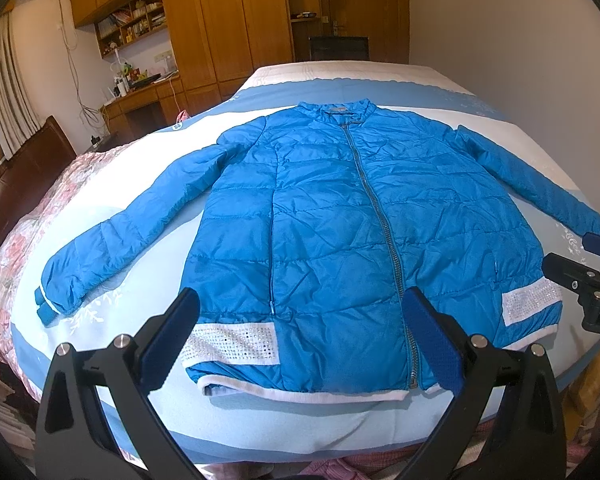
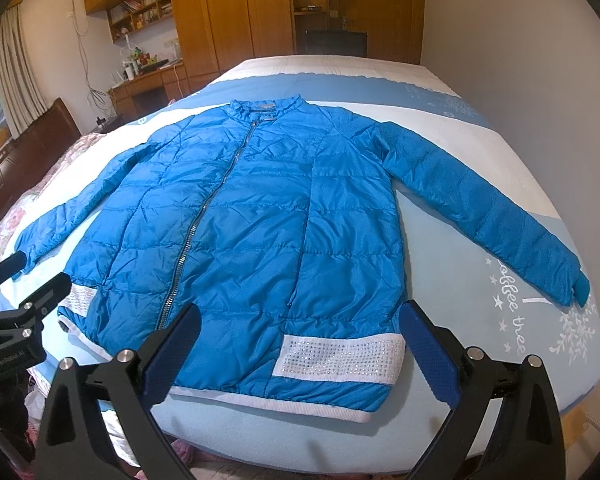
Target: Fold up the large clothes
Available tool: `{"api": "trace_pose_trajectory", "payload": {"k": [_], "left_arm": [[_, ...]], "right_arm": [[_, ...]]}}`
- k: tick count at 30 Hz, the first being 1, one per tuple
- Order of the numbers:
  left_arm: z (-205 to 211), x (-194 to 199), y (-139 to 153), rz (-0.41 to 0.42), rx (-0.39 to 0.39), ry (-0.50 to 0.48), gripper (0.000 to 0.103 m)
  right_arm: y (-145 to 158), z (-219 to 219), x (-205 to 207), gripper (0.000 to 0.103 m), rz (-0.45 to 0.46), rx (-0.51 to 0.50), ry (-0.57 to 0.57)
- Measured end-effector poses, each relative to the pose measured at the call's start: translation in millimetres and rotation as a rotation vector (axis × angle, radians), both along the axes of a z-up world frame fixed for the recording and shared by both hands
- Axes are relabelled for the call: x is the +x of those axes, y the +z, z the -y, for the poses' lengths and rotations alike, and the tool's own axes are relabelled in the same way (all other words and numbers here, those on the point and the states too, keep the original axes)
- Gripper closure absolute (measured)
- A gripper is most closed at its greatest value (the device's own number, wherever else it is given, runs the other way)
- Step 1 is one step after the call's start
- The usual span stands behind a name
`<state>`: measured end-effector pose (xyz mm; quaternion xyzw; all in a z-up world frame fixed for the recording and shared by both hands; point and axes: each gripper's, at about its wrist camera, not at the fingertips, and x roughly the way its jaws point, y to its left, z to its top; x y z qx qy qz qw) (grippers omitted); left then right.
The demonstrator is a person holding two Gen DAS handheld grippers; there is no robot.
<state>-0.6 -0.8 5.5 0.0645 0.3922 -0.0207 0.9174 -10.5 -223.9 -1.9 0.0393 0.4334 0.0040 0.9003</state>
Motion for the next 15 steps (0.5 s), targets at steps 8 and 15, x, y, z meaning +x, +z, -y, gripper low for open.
{"api": "trace_pose_trajectory", "payload": {"k": [8, 15], "left_arm": [[-1.1, -0.7, -0.2, 0.002, 0.002, 0.002, 0.003], [-4.3, -1.3, 0.4, 0.003, 0.002, 0.004, 0.003]], "right_arm": [[-1.8, -2.2, -0.6, 0.004, 0.001, -0.002, 0.001], [0.6, -0.5, 0.0, 0.004, 0.0, -0.001, 0.003]]}}
